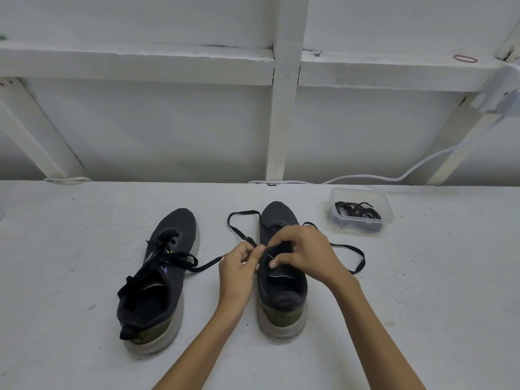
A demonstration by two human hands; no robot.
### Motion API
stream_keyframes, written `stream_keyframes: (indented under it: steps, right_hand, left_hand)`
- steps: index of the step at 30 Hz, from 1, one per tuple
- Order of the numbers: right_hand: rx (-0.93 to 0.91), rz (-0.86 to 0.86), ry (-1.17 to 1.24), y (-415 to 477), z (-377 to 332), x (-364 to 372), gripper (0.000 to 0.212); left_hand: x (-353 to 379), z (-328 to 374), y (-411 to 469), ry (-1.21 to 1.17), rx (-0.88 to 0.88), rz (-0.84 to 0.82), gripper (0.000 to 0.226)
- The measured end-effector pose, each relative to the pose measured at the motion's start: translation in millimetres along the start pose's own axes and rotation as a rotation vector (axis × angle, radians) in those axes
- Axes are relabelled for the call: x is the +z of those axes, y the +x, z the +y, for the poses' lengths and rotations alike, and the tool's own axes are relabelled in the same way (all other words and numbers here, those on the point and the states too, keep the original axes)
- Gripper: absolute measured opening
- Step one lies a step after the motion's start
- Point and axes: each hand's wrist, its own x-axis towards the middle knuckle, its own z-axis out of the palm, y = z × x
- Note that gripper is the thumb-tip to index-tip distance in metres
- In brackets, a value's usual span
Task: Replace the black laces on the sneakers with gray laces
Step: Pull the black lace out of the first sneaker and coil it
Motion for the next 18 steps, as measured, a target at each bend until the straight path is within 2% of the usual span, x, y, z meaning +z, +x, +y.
stream_keyframes:
  steps: [11, 18]
  right_hand:
    - [0.034, -0.071, 0.099, 8.7, -1.3, -3.7, 0.027]
    - [0.029, -0.063, 0.085, 10.6, -4.4, -2.4, 0.028]
  left_hand:
    - [1.6, -1.8, 0.3, 0.102, 0.019, 0.052, 0.027]
    - [3.2, 0.6, 0.2, 0.084, -0.02, 0.061, 0.027]
